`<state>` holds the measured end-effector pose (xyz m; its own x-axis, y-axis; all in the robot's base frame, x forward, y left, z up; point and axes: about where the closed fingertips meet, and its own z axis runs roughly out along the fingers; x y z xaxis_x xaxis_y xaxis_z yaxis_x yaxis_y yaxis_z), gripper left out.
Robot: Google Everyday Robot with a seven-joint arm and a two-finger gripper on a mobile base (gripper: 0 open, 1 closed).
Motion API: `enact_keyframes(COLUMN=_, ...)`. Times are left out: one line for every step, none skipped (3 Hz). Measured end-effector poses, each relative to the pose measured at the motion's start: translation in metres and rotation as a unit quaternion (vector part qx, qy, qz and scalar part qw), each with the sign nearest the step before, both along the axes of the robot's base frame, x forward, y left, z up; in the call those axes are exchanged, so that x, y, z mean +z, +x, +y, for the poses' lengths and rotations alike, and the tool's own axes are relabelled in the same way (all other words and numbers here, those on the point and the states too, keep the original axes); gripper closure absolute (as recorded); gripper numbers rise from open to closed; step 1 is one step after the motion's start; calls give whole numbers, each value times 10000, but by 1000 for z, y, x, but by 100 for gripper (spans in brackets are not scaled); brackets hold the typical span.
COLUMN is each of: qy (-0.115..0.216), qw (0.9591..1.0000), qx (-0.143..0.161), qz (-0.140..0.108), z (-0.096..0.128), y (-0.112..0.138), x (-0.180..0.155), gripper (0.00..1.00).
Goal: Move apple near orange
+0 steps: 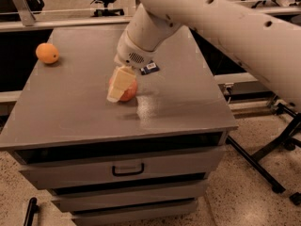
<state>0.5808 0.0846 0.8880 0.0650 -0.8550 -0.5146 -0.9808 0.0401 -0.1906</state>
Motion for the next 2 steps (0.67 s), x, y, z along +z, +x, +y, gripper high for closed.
enact_keyframes(qy=12, qw=10000, qx=19, qz=7, z=4, y=1, x=-2, gripper=27)
enact_keyframes(qy=7, qw=10000, qx=31, qz=7, z=5, y=0, x=-2, gripper=4)
